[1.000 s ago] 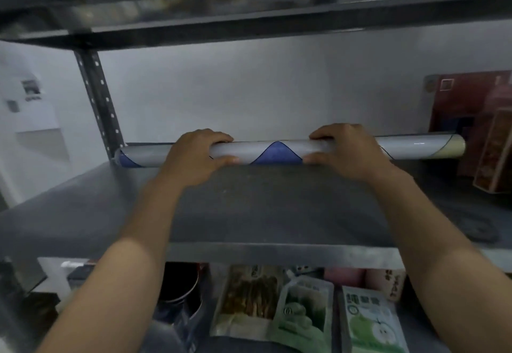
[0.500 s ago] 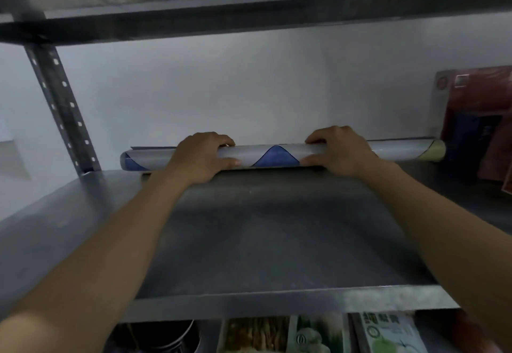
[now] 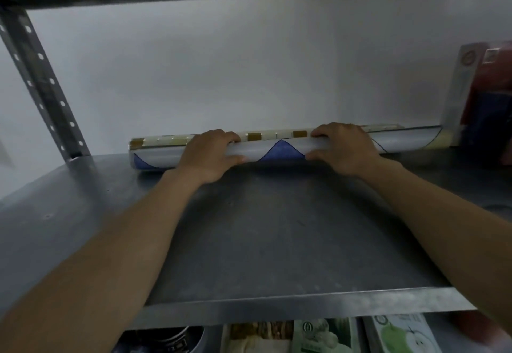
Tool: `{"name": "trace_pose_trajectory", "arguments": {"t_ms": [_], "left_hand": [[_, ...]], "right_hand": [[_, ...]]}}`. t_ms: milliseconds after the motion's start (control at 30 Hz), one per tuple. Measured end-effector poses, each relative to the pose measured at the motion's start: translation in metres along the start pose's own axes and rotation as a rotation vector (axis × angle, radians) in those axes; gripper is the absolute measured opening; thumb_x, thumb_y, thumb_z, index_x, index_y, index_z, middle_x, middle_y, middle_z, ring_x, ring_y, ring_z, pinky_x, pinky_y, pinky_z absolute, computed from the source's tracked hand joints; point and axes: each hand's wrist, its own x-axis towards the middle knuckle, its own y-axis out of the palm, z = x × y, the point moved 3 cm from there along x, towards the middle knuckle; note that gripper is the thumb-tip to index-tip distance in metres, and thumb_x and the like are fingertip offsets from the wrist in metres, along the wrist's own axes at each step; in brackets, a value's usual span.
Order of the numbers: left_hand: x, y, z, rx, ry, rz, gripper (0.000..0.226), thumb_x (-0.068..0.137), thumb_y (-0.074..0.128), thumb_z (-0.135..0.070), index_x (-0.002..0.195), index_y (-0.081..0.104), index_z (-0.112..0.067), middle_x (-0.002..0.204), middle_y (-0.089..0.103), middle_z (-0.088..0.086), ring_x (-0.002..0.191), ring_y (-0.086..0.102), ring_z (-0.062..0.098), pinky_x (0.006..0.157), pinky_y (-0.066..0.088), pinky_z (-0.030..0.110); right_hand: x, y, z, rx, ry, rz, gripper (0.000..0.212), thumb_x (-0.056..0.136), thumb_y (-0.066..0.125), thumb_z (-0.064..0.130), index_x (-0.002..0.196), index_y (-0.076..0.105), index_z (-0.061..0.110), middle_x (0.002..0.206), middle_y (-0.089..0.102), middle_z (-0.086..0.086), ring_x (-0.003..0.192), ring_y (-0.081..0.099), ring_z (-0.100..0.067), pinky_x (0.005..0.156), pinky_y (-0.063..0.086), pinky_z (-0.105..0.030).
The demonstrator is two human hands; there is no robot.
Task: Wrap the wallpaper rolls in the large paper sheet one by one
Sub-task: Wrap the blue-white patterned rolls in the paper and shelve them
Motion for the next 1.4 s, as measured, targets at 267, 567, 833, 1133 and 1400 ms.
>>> {"name": "trace_pose_trajectory", "arguments": {"t_ms": [267, 567, 833, 1133, 1400], "left_hand": [[-0.001, 0.007, 0.001, 0.042, -0.007, 0.0, 0.042, 0.088, 0.06, -0.049, 0.121, 0.059, -0.023, 0.11, 0.062, 0.005, 0.103, 0.054, 0.025, 0.088, 0.042, 0.039], [-0.002, 0.011, -0.004, 0.097, -0.027, 0.03, 0.046, 0.091, 0.056, -0.047, 0.13, 0.052, -0.023, 0.121, 0.058, 0.006, 0.112, 0.05, 0.026, 0.096, 0.038, 0.04], [-0.006, 0.0, -0.017, 0.047, -0.023, 0.056, 0.058, 0.092, 0.055, -0.046, 0.143, 0.04, -0.023, 0.146, 0.042, 0.002, 0.131, 0.038, 0.022, 0.108, 0.028, 0.04], [-0.028, -0.031, -0.034, -0.139, -0.087, -0.003, 0.058, 0.089, 0.057, -0.05, 0.14, 0.043, -0.025, 0.145, 0.044, -0.002, 0.132, 0.04, 0.019, 0.11, 0.033, 0.041], [-0.065, -0.044, -0.058, -0.213, -0.077, -0.064, 0.059, 0.089, 0.057, -0.05, 0.141, 0.043, -0.026, 0.146, 0.043, -0.006, 0.132, 0.039, 0.015, 0.108, 0.035, 0.036]], "right_hand": [[0.0, 0.009, 0.002, -0.063, -0.01, -0.001, 0.048, 0.084, 0.066, 0.046, 0.124, 0.056, 0.022, 0.121, 0.061, -0.004, 0.111, 0.053, -0.024, 0.1, 0.038, -0.041], [-0.001, 0.015, 0.002, -0.051, 0.003, 0.002, 0.048, 0.084, 0.065, 0.047, 0.124, 0.056, 0.021, 0.122, 0.059, -0.005, 0.115, 0.051, -0.025, 0.097, 0.037, -0.039], [-0.008, 0.003, 0.016, -0.016, -0.031, 0.021, 0.06, 0.092, 0.057, 0.043, 0.143, 0.037, 0.019, 0.148, 0.04, -0.005, 0.132, 0.038, -0.025, 0.11, 0.027, -0.039], [-0.023, -0.018, 0.026, 0.17, -0.049, 0.022, 0.067, 0.092, 0.053, 0.051, 0.148, 0.03, 0.023, 0.154, 0.032, -0.001, 0.139, 0.03, -0.021, 0.115, 0.026, -0.038], [-0.053, -0.029, 0.041, 0.306, -0.035, -0.023, 0.067, 0.09, 0.058, 0.049, 0.146, 0.037, 0.018, 0.15, 0.039, -0.001, 0.137, 0.035, -0.019, 0.111, 0.029, -0.032]]}}
